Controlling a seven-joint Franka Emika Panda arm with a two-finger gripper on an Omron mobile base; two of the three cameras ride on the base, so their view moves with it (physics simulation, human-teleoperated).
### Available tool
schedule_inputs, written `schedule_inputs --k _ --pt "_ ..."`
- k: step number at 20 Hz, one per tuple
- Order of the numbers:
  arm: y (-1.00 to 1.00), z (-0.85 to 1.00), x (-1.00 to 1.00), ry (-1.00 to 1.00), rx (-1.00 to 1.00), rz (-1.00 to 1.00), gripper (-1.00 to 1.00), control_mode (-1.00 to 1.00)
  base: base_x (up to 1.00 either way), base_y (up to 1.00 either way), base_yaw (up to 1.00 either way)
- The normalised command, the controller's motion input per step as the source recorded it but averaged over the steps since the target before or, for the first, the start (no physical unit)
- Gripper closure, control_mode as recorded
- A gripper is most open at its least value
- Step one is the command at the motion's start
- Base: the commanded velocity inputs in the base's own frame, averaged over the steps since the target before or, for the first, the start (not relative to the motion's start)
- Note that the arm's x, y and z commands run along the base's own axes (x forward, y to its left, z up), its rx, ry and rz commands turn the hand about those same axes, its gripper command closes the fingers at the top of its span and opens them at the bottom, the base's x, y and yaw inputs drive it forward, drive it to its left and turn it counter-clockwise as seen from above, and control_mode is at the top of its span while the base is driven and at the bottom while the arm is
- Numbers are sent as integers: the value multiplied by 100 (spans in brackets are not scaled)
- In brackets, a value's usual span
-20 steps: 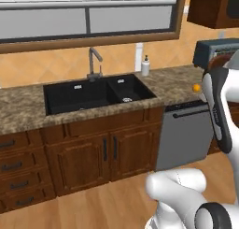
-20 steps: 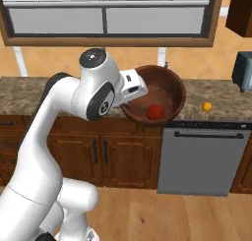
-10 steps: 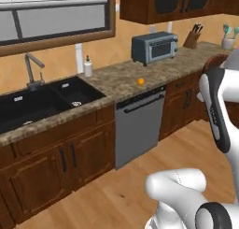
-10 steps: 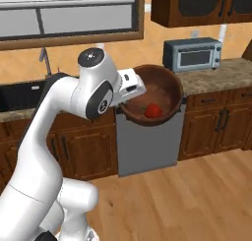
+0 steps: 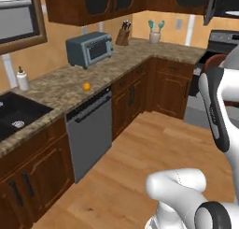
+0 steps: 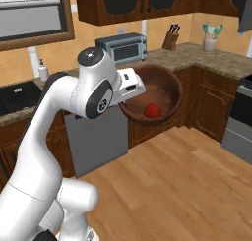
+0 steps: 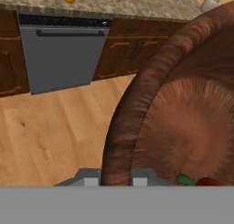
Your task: Pick the bell pepper from the sink and place it in the bowl. Then pick the bowl and place it in the microwave. Then close the microwave door and press the start button.
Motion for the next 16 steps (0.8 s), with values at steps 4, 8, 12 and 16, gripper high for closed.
schedule_inputs --k 4,8,12,16 --pt "0 0 0 0 0 0 100 100 7 -7 -54" --pt "0 0 0 0 0 0 100 100 39 -53 -34" --pt "0 0 0 0 0 0 100 100 59 -61 -26" --pt "0 0 0 0 0 0 100 100 87 -50 -20"
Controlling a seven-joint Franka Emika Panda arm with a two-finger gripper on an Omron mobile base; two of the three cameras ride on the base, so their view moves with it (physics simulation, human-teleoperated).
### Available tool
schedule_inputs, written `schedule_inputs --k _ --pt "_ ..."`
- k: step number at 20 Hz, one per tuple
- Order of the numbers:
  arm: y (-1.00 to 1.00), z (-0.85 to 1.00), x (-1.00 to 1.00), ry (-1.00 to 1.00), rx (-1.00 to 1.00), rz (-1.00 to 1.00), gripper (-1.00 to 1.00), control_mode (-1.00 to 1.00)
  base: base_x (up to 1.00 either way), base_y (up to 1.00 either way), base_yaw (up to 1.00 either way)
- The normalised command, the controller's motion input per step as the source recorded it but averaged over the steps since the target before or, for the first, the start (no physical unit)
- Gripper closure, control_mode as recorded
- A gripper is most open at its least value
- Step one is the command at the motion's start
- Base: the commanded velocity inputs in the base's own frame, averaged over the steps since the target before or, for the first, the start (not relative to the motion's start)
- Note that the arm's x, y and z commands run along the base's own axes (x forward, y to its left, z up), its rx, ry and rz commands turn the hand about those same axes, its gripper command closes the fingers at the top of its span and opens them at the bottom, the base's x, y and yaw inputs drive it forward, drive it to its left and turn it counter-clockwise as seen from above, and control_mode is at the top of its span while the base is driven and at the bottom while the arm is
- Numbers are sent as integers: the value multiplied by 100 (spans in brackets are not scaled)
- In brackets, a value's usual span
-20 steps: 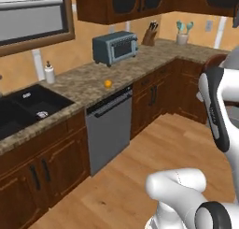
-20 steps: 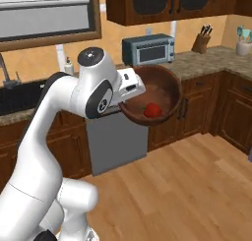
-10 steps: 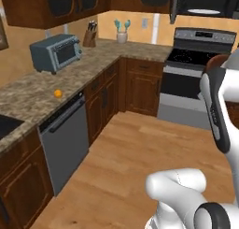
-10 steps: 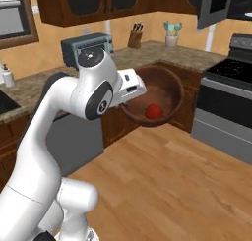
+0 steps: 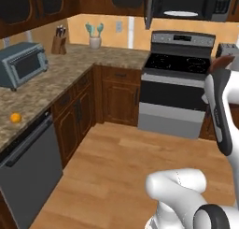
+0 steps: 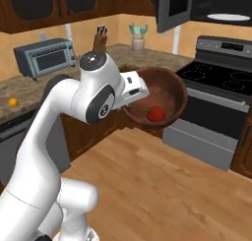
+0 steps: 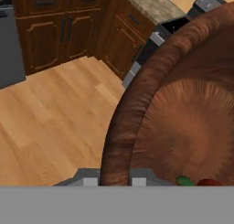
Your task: Pick the bell pepper from the sink and place it in the bowl. Then pick the bowl and place it in the microwave. Then close the microwave door and press the start button.
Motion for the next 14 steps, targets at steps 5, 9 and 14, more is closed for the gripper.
schedule_inputs --k 5,9,14 --pt "0 0 0 0 0 0 100 100 94 -45 -20" --pt "0 0 0 0 0 0 100 100 93 -47 -20" --pt "0 0 0 0 0 0 100 100 83 -32 -26"
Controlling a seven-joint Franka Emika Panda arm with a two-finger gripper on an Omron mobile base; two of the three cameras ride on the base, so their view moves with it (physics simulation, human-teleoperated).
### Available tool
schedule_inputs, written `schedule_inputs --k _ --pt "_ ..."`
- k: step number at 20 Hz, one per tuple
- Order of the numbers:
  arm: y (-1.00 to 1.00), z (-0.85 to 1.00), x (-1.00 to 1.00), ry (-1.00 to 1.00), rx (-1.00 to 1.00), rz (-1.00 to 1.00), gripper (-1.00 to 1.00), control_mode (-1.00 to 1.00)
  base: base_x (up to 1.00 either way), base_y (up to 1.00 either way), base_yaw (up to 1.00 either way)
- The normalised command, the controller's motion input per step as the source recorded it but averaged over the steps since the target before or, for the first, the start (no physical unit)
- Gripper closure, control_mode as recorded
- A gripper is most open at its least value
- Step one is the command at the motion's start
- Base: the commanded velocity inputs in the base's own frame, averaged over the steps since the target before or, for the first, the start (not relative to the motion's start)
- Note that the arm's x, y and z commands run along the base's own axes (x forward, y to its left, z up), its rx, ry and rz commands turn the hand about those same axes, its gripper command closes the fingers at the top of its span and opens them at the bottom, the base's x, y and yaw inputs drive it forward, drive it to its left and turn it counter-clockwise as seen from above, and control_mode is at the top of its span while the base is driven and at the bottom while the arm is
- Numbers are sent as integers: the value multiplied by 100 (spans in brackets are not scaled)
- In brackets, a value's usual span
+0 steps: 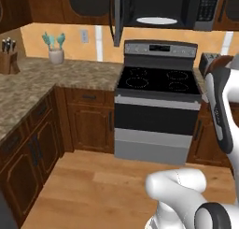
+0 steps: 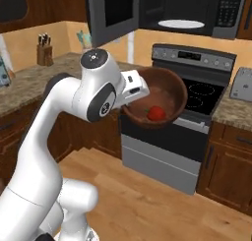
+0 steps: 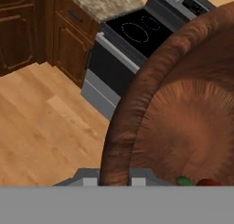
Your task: Pick the bell pepper from the sink and place it in the bowl. Then pick the bowl and place it in the microwave. Then close the microwave door and press the start button.
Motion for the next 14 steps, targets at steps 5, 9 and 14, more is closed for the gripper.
schedule_inputs --k 5,9,14 --pt "0 0 0 0 0 0 100 100 78 -4 -24" --pt "0 0 0 0 0 0 100 100 79 0 -24" --pt "0 0 0 0 0 0 100 100 81 9 -20"
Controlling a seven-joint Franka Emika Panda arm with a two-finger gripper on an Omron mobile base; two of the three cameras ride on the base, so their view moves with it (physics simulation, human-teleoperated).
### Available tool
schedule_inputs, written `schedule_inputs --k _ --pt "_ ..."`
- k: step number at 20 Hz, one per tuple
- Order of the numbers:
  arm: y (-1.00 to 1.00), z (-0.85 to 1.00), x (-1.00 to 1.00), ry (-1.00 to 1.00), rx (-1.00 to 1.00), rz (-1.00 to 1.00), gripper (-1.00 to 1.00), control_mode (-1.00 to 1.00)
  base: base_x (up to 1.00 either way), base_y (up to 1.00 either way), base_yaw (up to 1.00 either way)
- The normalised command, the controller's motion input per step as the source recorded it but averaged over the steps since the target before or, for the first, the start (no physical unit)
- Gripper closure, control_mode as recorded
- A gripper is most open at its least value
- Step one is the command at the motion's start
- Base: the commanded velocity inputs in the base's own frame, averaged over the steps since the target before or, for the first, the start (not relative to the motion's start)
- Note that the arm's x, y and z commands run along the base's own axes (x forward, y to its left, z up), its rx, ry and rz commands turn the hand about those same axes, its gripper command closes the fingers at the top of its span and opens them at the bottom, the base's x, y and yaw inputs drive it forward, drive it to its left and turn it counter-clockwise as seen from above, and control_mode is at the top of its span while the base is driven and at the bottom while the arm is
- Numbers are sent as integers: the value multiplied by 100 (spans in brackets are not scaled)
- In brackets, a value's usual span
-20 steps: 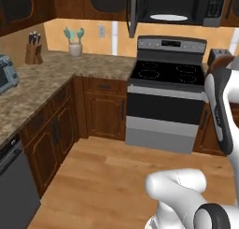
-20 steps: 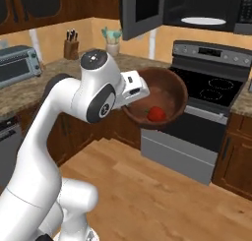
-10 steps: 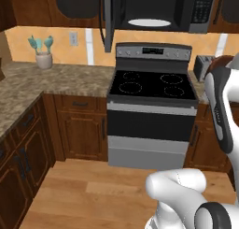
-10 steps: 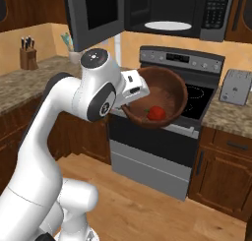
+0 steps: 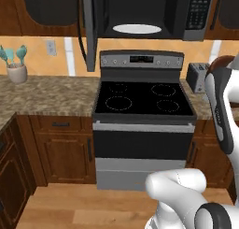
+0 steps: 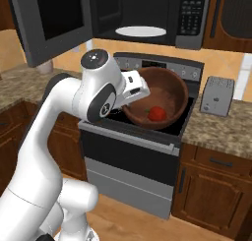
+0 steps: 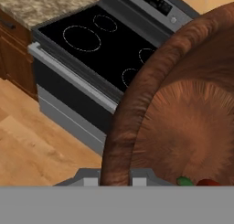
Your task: Pick the bell pepper from the sink and place it in the bowl. Then pick the bowl and place it in the microwave. Then close the microwave door and press the start button.
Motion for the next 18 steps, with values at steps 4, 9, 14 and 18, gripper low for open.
schedule_inputs --k 4,9,14,18 --pt "0 0 0 0 0 0 100 100 76 36 -16" --pt "0 0 0 0 0 0 100 100 57 44 -17" --pt "0 0 0 0 0 0 100 100 59 19 -14" --pt "0 0 0 0 0 0 100 100 35 3 -3"
